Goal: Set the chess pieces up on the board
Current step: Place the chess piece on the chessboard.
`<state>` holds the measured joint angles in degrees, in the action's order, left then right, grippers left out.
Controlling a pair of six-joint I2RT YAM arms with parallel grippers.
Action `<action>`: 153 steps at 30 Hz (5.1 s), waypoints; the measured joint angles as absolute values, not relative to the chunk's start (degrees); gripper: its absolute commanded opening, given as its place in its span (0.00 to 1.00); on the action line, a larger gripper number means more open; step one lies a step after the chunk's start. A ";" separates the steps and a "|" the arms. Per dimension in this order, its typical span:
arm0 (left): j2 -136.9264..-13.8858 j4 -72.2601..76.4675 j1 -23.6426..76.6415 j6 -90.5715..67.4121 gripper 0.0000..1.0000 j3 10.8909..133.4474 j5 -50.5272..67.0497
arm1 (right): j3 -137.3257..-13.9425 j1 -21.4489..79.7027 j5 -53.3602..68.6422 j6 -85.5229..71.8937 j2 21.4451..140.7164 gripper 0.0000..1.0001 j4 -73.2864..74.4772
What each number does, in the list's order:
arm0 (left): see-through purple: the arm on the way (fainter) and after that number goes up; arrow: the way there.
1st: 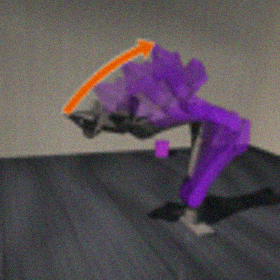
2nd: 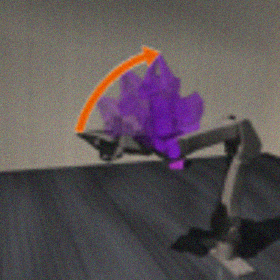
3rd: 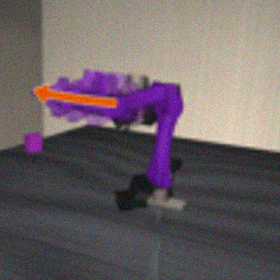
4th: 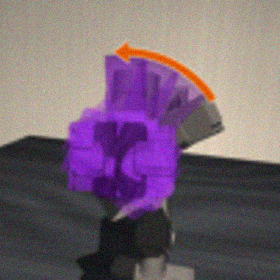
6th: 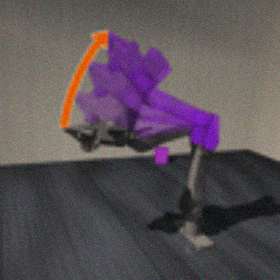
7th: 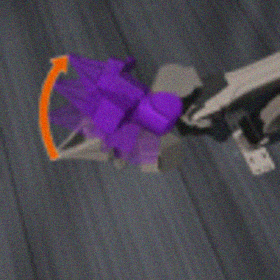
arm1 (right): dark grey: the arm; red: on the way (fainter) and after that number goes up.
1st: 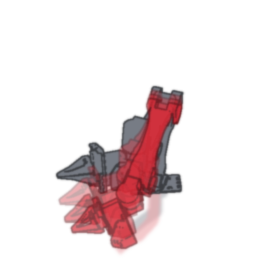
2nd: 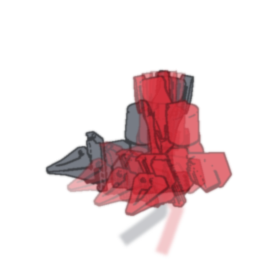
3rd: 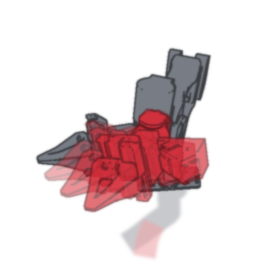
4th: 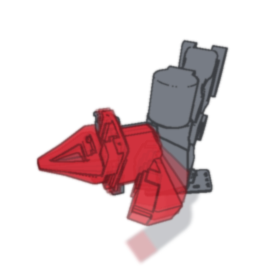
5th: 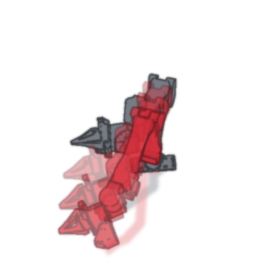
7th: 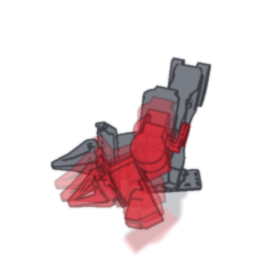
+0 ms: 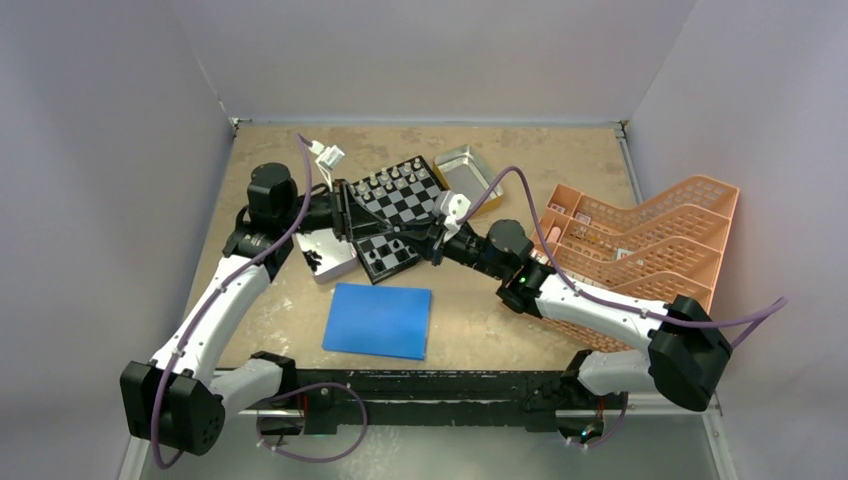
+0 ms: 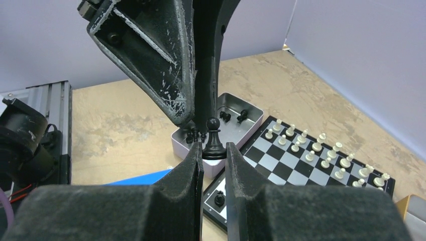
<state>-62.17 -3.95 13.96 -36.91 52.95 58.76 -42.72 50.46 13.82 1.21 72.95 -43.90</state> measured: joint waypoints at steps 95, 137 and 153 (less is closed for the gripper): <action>-87.20 -9.98 17.58 -17.32 0.00 72.75 23.59 | -41.67 50.50 -15.35 -14.37 54.89 0.99 -23.57; -110.21 -15.57 32.45 -13.21 0.00 77.34 6.39 | -35.35 50.50 -27.33 -17.12 35.79 0.99 -16.47; -110.80 -16.25 32.45 -12.36 0.06 77.34 6.83 | -35.35 50.50 -25.96 -17.12 37.06 0.99 -16.62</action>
<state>-110.80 -16.25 32.45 -12.36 77.34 6.83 -35.35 50.50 -25.96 -17.12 37.06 -16.62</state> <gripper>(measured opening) 0.061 0.987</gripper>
